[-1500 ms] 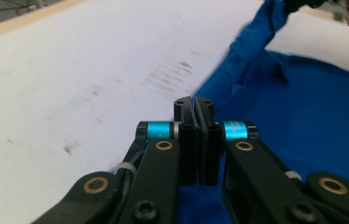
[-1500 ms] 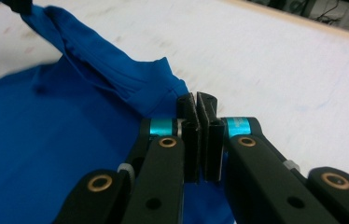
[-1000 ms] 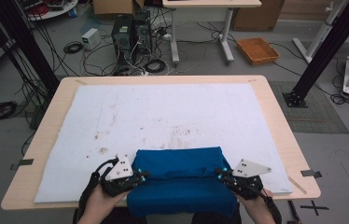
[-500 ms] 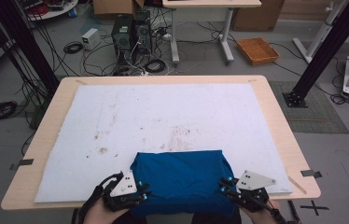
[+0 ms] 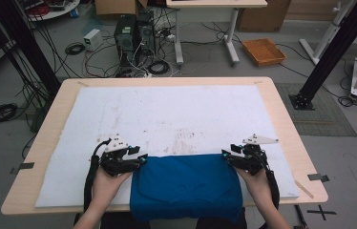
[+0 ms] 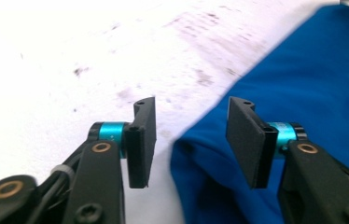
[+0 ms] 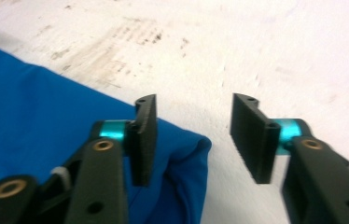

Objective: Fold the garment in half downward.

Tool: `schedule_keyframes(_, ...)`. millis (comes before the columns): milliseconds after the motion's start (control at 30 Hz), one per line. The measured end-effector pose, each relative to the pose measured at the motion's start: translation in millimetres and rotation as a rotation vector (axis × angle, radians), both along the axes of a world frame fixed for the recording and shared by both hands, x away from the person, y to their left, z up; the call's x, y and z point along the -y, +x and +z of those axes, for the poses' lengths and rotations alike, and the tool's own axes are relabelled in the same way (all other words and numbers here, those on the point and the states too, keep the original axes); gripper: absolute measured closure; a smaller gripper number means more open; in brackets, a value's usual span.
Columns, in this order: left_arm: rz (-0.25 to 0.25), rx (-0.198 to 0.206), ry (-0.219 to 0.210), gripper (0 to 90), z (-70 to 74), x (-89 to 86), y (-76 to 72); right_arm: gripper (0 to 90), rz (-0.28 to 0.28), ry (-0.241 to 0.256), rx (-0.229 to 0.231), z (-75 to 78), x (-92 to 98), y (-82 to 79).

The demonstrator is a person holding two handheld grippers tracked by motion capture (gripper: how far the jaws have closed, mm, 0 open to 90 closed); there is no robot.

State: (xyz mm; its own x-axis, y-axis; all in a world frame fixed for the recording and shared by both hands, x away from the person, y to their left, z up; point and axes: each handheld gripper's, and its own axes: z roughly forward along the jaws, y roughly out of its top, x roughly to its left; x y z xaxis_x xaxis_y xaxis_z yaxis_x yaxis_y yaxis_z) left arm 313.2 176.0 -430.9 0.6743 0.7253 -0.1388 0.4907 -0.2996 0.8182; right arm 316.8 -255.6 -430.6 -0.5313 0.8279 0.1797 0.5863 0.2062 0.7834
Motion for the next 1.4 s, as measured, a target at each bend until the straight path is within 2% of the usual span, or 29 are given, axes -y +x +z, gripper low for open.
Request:
schedule_keyframes(33,0.007,-0.02,0.009,51.8,-3.5,0.0,4.0,49.3,0.005,0.015,-0.044,-6.8,-0.9,7.3)
schedule_keyframes(67,0.012,-0.049,0.013,51.8,-7.0,0.0,6.8,49.3,0.005,0.015,-0.044,-6.8,-0.9,7.3)
schedule_keyframes(100,0.017,-0.072,0.018,52.3,-10.6,-0.1,8.7,60.6,0.016,0.007,-0.084,-12.9,-1.0,10.2)
schedule_keyframes(133,0.015,-0.093,0.029,55.1,-14.1,0.2,9.9,70.1,0.031,-0.004,-0.09,-15.2,-0.4,10.1)
schedule_keyframes(167,0.011,-0.108,0.043,58.7,-16.6,0.4,9.7,72.7,0.038,-0.013,-0.084,-16.5,0.0,8.7)
schedule_keyframes(200,0.016,-0.096,0.037,58.7,-17.6,-0.3,8.3,72.7,0.038,-0.013,-0.084,-16.5,0.0,8.7)
schedule_keyframes(267,0.018,-0.094,0.017,62.3,-16.5,-1.5,5.7,77.8,0.04,-0.03,-0.05,-15.9,2.0,4.3)
schedule_keyframes(300,0.022,-0.075,0.004,58.6,-13.9,-4.0,3.3,72.3,0.04,-0.027,-0.027,-13.3,3.7,1.1)
schedule_keyframes(333,0.022,-0.075,0.004,52.3,-13.9,-4.0,3.3,72.3,0.04,-0.027,-0.027,-13.3,3.7,1.1)
schedule_keyframes(367,0.04,-0.092,-0.017,49.1,-12.7,-6.0,3.4,62.1,0.02,-0.013,-0.006,-9.3,5.4,-0.4)
schedule_keyframes(400,0.04,-0.092,-0.017,49.1,-12.7,-6.0,3.4,62.1,0.02,-0.013,-0.006,-9.3,5.4,-0.4)
schedule_keyframes(433,0.031,-0.107,-0.019,49.1,-13.5,-6.6,4.4,52.8,-0.001,0.008,-0.021,-8.8,6.8,2.3)
schedule_keyframes(467,0.027,-0.127,-0.02,49.1,-15.2,-5.5,5.1,52.8,-0.001,0.008,-0.021,-8.8,6.8,2.3)
schedule_keyframes(500,0.025,-0.132,0.002,49.4,-17.8,-2.9,3.8,50.8,0.004,0.026,-0.074,-13.6,6.5,7.1)
schedule_keyframes(533,0.025,-0.132,0.002,51.4,-17.8,-2.9,3.8,50.8,0.004,0.026,-0.074,-13.6,6.5,7.1)
schedule_keyframes(567,0.003,-0.132,0.005,59.0,-17.7,-2.9,1.0,62.1,0.037,0.016,-0.104,-18.1,4.8,7.8)
schedule_keyframes(600,0.003,-0.132,0.005,67.7,-17.7,-2.9,1.0,62.1,0.037,0.016,-0.104,-18.1,4.8,7.8)
schedule_keyframes(633,-0.011,-0.142,-0.013,74.5,-18.8,-2.4,-0.1,75.4,0.07,0.011,-0.09,-20.0,2.7,5.0)
schedule_keyframes(667,-0.015,-0.136,-0.013,74.5,-19.1,-2.0,-1.4,75.4,0.07,0.011,-0.09,-20.0,2.7,5.0)
schedule_keyframes(700,-0.024,-0.12,-0.002,81.4,-18.2,-1.6,-1.6,83.6,0.09,-0.001,-0.081,-17.6,0.9,3.5)
schedule_keyframes(800,-0.029,-0.126,-0.015,84.0,-17.5,-3.0,1.3,85.0,0.094,-0.015,-0.066,-15.5,0.6,5.1)
schedule_keyframes(833,-0.031,-0.123,-0.01,84.3,-16.6,-3.5,3.2,85.4,0.1,-0.015,-0.042,-13.7,0.7,8.4)
schedule_keyframes(900,-0.03,-0.108,-0.003,84.5,-13.8,-3.0,8.7,85.5,0.101,-0.012,-0.032,-13.0,0.9,11.4)
schedule_keyframes(967,-0.031,-0.083,0.029,84.6,-8.9,-2.7,18.2,85.5,0.097,-0.008,-0.014,-10.4,-0.7,19.9)
schedule_keyframes(1000,-0.021,-0.075,0.031,84.6,-5.6,-3.1,26.1,85.5,0.094,-0.01,-0.004,-9.4,-1.7,23.4)
schedule_keyframes(1067,-0.02,-0.077,0.009,84.6,-1.1,-4.4,39.0,85.5,0.089,-0.02,0.011,-5.8,-4.0,33.5)
schedule_keyframes(1233,-0.005,-0.057,0.025,84.5,10.0,-6.5,73.8,85.4,0.052,-0.024,0.03,3.8,-4.5,62.4)
schedule_keyframes(1333,-0.009,-0.04,0.074,84.5,14.6,-3.8,92.4,85.4,0.033,-0.03,0.038,6.9,-4.2,78.2)
schedule_keyframes(1400,-0.008,-0.034,0.082,84.4,14.5,-1.8,101.3,85.4,0.027,-0.032,0.043,6.9,-5.2,87.1)
